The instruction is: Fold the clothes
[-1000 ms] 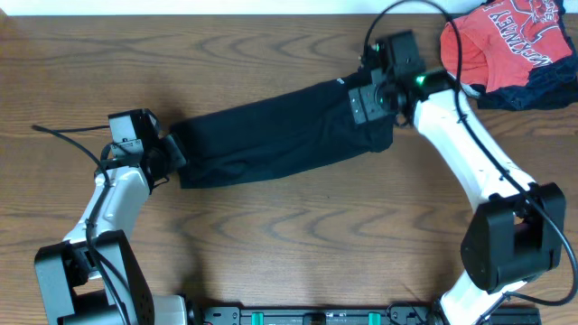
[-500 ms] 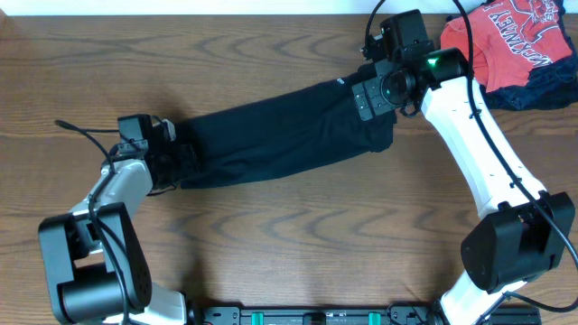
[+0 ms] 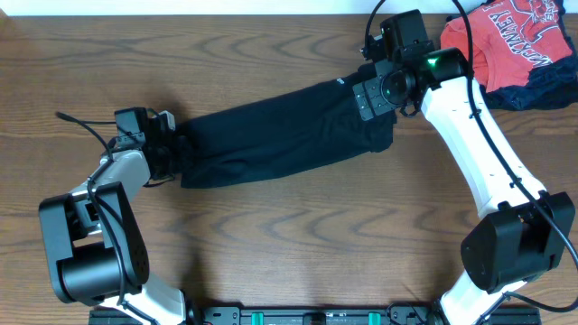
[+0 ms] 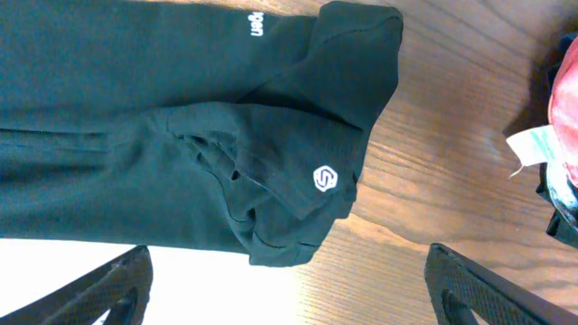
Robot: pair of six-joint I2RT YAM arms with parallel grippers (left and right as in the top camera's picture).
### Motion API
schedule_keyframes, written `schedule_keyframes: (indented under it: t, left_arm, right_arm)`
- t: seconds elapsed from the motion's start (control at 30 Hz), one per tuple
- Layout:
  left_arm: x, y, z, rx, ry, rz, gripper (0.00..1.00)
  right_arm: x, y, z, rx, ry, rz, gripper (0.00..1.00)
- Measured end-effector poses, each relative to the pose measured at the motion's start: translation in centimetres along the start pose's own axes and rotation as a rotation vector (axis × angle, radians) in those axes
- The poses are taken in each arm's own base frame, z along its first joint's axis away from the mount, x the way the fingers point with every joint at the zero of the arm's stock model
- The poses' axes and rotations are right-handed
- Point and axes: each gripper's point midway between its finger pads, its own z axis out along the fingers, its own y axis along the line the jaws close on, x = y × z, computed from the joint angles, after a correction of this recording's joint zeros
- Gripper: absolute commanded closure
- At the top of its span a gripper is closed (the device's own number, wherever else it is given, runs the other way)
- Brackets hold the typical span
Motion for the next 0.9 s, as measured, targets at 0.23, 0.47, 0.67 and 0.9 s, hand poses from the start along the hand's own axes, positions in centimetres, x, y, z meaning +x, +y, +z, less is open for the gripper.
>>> schedule_keyframes:
  t: [0.23, 0.47, 0.67, 0.9]
  left_arm:
    - [1.6, 1.9, -1.6, -0.012, 0.067, -0.1, 0.94]
    - [-0.1, 3.3, -7.1, -0.095, 0.01, -0.153, 0.94]
    - [-3.6, 2.1, -12.6, -0.148, -0.175, -0.089, 0.94]
    - [-2.5, 2.4, -12.8, -0.174, -0.14, -0.101, 0.94]
  right_arm:
    - [0.0, 0.1, 0.0, -0.008, 0.0, 0.008, 0.16]
    - [-0.2, 0.5, 0.1, -0.031, -0.011, 0.03, 0.24]
    - [-2.6, 1.5, 1.5, -0.086, -0.127, 0.05, 0.99]
    - [-2.4, 5.2, 7.5, -0.288, -0.146, 0.079, 0.99]
